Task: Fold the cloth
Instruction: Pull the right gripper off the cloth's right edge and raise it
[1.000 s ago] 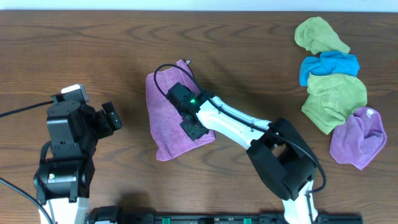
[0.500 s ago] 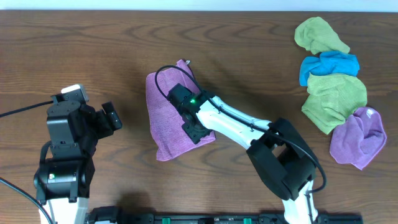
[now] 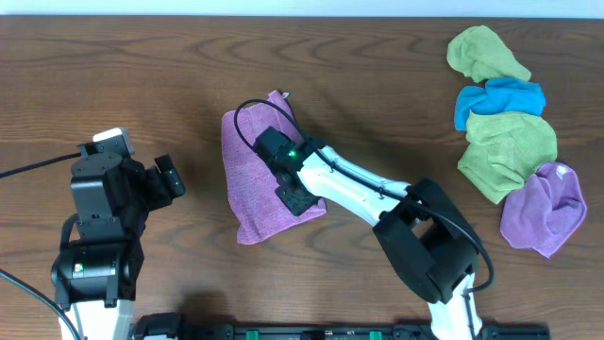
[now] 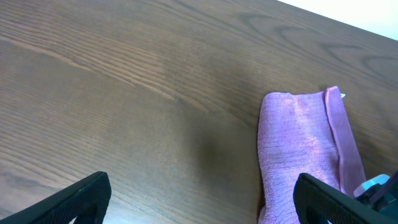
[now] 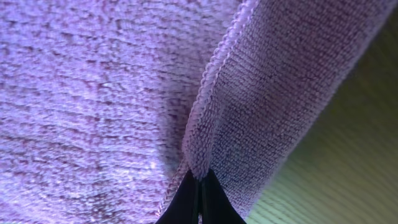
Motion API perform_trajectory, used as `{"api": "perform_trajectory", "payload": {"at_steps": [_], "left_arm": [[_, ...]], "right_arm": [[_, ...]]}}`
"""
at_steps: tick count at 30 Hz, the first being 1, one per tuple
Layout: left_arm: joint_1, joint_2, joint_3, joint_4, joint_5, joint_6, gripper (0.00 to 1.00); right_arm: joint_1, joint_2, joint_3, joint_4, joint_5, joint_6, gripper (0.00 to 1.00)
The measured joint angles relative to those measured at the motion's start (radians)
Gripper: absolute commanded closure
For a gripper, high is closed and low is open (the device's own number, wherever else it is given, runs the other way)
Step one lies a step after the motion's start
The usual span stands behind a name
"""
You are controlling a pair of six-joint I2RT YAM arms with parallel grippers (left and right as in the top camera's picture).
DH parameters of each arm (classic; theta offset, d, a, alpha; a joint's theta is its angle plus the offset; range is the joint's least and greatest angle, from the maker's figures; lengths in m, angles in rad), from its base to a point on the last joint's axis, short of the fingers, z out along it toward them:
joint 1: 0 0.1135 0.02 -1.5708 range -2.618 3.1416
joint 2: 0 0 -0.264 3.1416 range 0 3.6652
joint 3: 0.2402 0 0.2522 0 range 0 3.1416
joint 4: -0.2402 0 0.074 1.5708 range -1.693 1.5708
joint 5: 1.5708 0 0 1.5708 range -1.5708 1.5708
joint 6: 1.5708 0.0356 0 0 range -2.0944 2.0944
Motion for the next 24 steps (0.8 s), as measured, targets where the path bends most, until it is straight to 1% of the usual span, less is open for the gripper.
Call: {"api": "perform_trajectory", "payload": {"at_steps": [5, 8, 14, 19, 20, 21, 22, 23, 24], "left_arm": [[0.000, 0.000, 0.000, 0.000, 0.000, 0.000, 0.05], [0.000, 0.000, 0.000, 0.000, 0.000, 0.000, 0.05], [0.000, 0.000, 0.000, 0.000, 0.000, 0.000, 0.05], [0.000, 0.000, 0.000, 0.000, 0.000, 0.000, 0.05], [0.000, 0.000, 0.000, 0.000, 0.000, 0.000, 0.05], [0.000, 0.000, 0.000, 0.000, 0.000, 0.000, 0.05], [0.000, 0.000, 0.000, -0.002, 0.000, 0.000, 0.05], [0.000, 0.000, 0.000, -0.005, 0.001, 0.000, 0.05], [0.000, 0.000, 0.000, -0.013, 0.003, 0.000, 0.05]], "right_arm": [[0.000, -0.001, 0.000, -0.002, 0.048, 0.003, 0.99], [-0.009, -0.009, 0.000, -0.024, 0.070, 0.029, 0.99], [-0.073, -0.055, 0.000, -0.042, 0.073, 0.133, 0.99], [-0.159, -0.064, 0.000, -0.059, 0.074, 0.253, 0.99], [-0.179, -0.064, 0.000, -0.061, 0.078, 0.277, 0.95], [-0.203, -0.064, 0.000, -0.067, 0.081, 0.305, 0.85], [-0.230, -0.064, 0.000, -0.076, 0.086, 0.332, 0.81], [-0.250, -0.064, 0.000, -0.082, 0.090, 0.356, 0.72], [-0.274, -0.064, 0.000, -0.092, 0.092, 0.367, 0.59]]}}
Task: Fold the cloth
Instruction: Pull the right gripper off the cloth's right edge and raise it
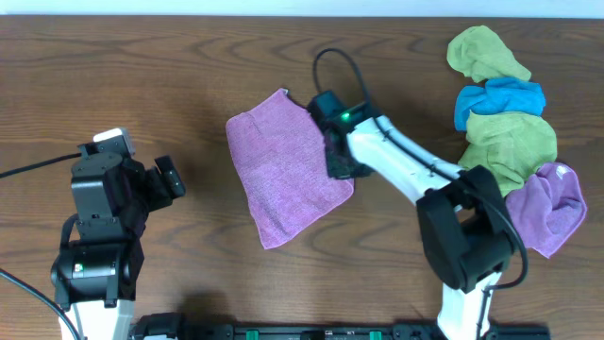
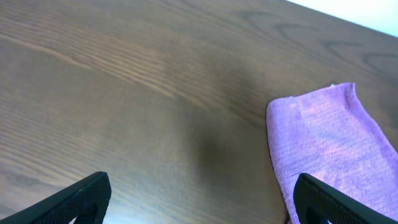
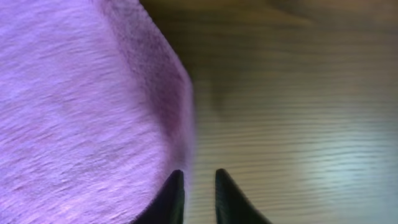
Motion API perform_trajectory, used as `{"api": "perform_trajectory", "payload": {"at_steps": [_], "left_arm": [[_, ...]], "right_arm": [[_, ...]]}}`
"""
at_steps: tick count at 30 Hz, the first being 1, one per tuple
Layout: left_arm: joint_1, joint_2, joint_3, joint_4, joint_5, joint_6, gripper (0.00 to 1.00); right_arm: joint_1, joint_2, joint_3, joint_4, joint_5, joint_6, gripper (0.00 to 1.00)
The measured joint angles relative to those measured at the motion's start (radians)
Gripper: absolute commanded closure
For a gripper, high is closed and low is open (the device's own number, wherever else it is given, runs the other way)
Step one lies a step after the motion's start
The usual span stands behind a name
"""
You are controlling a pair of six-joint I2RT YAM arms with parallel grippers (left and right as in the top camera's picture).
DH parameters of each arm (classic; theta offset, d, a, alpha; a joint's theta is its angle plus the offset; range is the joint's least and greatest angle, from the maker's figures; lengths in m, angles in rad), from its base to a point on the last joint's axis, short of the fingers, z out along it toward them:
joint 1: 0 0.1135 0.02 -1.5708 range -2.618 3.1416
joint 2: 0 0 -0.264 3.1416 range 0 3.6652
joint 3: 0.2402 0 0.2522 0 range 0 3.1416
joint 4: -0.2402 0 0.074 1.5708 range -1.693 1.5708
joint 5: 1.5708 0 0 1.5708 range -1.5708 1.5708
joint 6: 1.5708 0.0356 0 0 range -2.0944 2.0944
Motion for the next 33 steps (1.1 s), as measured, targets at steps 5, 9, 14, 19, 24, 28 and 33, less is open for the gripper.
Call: {"api": "perform_trajectory", "payload": {"at_steps": [5, 9, 14, 19, 24, 28, 33], "left_arm": [[0.000, 0.000, 0.000, -0.060, 0.010, 0.000, 0.05], [0.000, 0.000, 0.000, -0.097, 0.016, -0.005, 0.05], [0.000, 0.001, 0.004, -0.133, 0.128, -0.034, 0.05], [0.000, 0.045, 0.135, -0.319, 0.222, -0.126, 0.05], [0.000, 0.103, 0.232, -0.378, 0.413, -0.193, 0.05], [0.000, 0.158, 0.179, -0.397, 0.584, -0.229, 0.05], [0.000, 0.161, 0.048, -0.362, 0.701, -0.248, 0.05]], "right_arm": [[-0.063, 0.000, 0.000, -0.017, -0.003, 0.045, 0.38], [-0.064, 0.000, 0.000, 0.005, -0.072, 0.021, 0.34], [-0.064, -0.008, 0.000, 0.038, -0.194, -0.054, 0.32], [-0.095, -0.068, 0.000, 0.035, -0.253, -0.138, 0.30], [-0.189, -0.096, 0.000, 0.039, -0.324, -0.191, 0.32], [-0.284, -0.099, 0.000, 0.037, -0.398, -0.231, 0.33], [-0.334, -0.135, 0.000, 0.038, -0.436, -0.258, 0.33]]}}
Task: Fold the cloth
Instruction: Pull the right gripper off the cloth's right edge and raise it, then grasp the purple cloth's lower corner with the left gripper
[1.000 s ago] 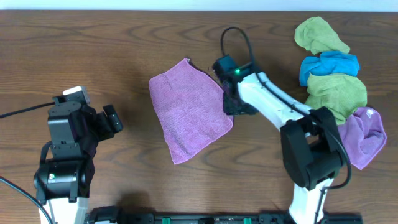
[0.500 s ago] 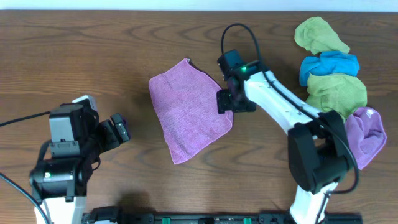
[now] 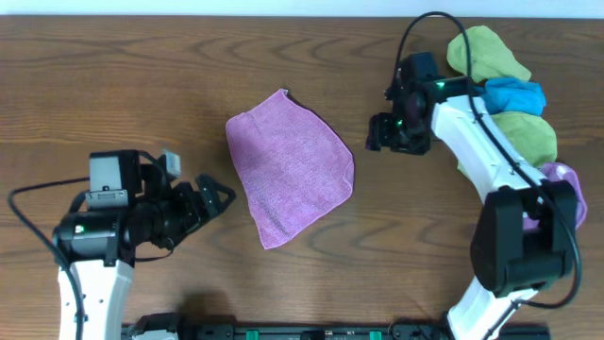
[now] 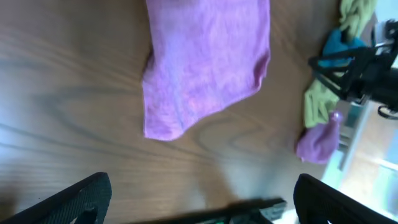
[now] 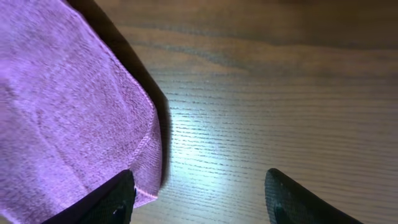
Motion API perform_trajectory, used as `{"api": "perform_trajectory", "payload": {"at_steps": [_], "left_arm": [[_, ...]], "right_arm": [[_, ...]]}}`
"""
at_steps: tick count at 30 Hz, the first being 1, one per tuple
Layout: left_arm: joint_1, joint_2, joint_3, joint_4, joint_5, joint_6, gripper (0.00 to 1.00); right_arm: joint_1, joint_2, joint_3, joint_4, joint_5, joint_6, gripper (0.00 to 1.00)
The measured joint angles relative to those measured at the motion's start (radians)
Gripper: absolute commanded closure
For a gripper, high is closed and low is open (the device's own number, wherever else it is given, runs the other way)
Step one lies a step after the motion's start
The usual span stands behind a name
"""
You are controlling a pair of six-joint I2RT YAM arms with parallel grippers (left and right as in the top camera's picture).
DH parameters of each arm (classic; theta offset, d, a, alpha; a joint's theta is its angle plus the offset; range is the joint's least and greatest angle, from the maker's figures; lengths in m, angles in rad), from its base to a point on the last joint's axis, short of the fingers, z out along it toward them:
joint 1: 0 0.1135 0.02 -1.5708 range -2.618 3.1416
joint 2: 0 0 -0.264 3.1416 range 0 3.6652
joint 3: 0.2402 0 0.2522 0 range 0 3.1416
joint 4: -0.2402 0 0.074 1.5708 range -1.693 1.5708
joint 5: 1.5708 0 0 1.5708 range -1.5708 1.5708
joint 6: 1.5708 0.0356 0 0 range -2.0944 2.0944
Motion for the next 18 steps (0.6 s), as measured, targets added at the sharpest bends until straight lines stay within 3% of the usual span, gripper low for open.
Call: {"api": "perform_trajectory", "payload": {"at_steps": [18], "left_arm": [[0.003, 0.001, -0.512, 0.565, 0.229, -0.356, 0.05]], "right_arm": [[-0.001, -0.021, 0.000, 0.023, -0.122, -0.014, 0.33]]}}
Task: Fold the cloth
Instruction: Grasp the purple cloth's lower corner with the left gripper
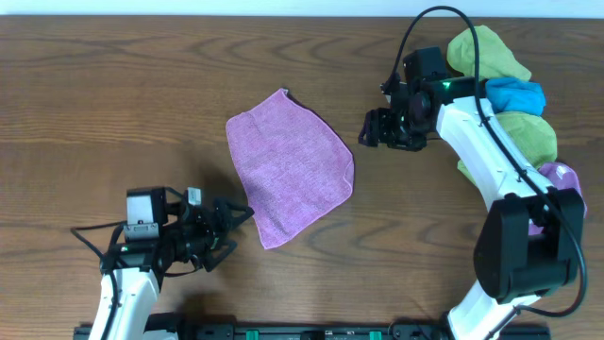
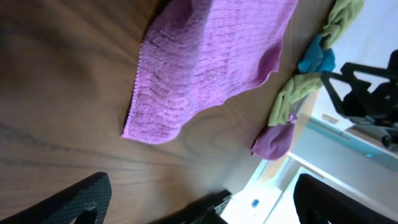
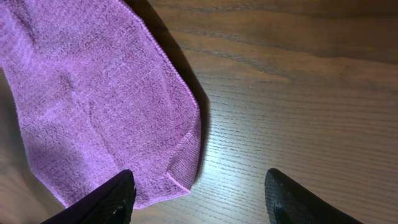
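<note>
The purple cloth [image 1: 288, 172] lies spread flat in one layer on the wooden table, roughly a tilted square. My left gripper [image 1: 241, 227] is open, low to the table just left of the cloth's near corner [image 2: 140, 130]. My right gripper [image 1: 371, 132] is open too, raised off the table to the right of the cloth's right corner [image 3: 180, 168]. Neither holds anything. In the left wrist view the cloth [image 2: 205, 68] fills the upper middle; in the right wrist view the cloth [image 3: 93, 99] fills the left.
A heap of crumpled cloths sits at the far right: green [image 1: 486, 52], blue [image 1: 500, 99], green [image 1: 510, 146] and purple [image 1: 545, 210]. The right arm [image 1: 472, 123] reaches across in front of that heap. The table's near edge [image 1: 283, 326] carries a black rail.
My left gripper has moved right and nearer, down close to the cloth's near corner. The right gripper shifted slightly toward the cloth. The cloth has not moved.
The cloth lay folded over itself with my right gripper shut on its edge. Then it lay spread open and the right gripper's jaws stood slightly apart at its right side. The right gripper then drew away open, while the left arm came in toward the near corner.
</note>
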Motion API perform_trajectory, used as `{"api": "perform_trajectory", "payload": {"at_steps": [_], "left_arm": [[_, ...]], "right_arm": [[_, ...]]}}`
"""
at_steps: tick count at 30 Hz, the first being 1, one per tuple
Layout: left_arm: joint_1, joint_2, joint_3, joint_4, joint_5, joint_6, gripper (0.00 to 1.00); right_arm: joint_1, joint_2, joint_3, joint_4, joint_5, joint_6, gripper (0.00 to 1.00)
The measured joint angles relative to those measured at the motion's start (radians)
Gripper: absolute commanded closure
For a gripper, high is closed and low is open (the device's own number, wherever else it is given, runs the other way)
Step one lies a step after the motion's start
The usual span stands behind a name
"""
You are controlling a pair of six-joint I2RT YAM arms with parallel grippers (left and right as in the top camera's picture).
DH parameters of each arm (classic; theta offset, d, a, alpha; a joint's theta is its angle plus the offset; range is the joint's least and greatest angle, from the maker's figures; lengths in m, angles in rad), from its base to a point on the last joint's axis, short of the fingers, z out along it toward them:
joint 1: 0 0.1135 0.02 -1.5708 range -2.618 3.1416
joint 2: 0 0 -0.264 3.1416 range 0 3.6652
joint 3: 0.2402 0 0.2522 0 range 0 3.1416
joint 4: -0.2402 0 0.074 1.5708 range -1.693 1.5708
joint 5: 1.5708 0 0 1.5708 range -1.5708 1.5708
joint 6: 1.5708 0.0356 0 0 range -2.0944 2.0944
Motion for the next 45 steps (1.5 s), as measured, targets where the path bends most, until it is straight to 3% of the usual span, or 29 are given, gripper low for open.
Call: {"api": "perform_trajectory", "payload": {"at_steps": [4, 13, 31, 41, 43, 45], "left_arm": [[0.000, 0.000, -0.086, 0.096, 0.002, -0.069, 0.05], [-0.007, 0.013, -0.114, 0.117, -0.014, -0.111, 0.05], [-0.168, 0.257, -0.114, 0.443, -0.052, -0.190, 0.05], [-0.253, 0.320, -0.099, 0.537, -0.052, -0.241, 0.00], [-0.276, 0.339, -0.092, 0.557, -0.064, -0.252, 0.18], [-0.287, 0.359, -0.092, 0.565, -0.075, -0.265, 0.26]], "right_arm": [[0.000, 0.000, 0.000, 0.009, -0.027, 0.000, 0.33], [0.000, 0.000, 0.000, 0.024, -0.048, 0.000, 0.32], [0.000, 0.000, 0.000, 0.029, -0.052, 0.000, 0.32], [0.000, 0.000, 0.000, 0.030, -0.052, 0.000, 0.32], [0.000, 0.000, 0.000, 0.030, -0.052, 0.000, 0.32], [0.000, 0.000, 0.000, 0.030, -0.052, 0.000, 0.32]]}}
